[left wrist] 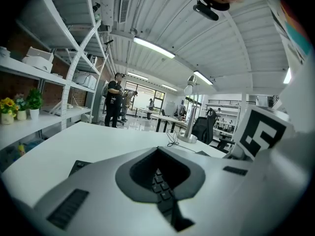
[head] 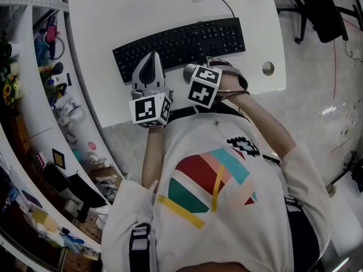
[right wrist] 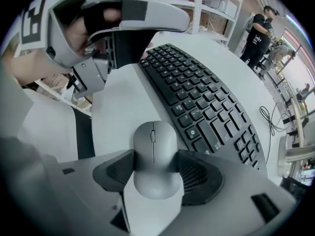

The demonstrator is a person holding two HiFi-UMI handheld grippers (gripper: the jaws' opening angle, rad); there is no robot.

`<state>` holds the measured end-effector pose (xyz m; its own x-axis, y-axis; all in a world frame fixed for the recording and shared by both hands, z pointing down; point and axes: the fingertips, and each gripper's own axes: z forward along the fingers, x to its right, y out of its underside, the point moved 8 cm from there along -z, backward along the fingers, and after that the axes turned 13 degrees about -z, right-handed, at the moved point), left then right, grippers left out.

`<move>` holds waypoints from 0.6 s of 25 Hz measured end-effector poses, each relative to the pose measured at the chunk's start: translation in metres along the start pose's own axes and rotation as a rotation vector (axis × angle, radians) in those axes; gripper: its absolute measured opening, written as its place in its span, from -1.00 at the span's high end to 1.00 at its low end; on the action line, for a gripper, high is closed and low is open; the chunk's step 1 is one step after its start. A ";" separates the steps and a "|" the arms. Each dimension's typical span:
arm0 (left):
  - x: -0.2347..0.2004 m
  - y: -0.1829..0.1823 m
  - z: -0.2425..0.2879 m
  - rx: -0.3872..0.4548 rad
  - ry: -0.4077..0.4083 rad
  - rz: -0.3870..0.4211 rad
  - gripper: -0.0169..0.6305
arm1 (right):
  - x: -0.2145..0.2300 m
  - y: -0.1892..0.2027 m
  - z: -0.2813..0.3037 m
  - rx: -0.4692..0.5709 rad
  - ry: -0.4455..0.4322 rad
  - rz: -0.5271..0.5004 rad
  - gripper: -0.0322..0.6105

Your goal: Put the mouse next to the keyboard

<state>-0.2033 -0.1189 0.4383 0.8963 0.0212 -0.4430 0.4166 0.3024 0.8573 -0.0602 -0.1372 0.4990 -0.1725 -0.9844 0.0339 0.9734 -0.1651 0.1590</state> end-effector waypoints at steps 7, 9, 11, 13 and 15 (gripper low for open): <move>0.010 -0.015 0.007 -0.003 0.045 0.057 0.82 | -0.001 0.019 -0.033 0.254 0.085 0.244 0.05; 0.011 -0.021 0.011 -0.003 0.055 0.086 0.82 | 0.006 0.022 -0.047 0.302 0.118 0.304 0.05; 0.014 -0.029 0.013 0.012 0.063 0.098 0.82 | 0.013 0.027 -0.058 0.325 0.164 0.337 0.05; 0.017 -0.037 0.016 0.026 0.066 0.103 0.82 | 0.022 0.034 -0.069 0.362 0.206 0.406 0.05; 0.018 -0.041 0.021 0.026 0.061 0.112 0.82 | 0.031 0.047 -0.080 0.418 0.241 0.512 0.05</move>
<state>-0.2011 -0.1515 0.4004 0.9268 0.1111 -0.3588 0.3194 0.2697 0.9084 -0.0073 -0.1803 0.4283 0.3774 -0.9260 -0.0060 0.7752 0.3124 0.5491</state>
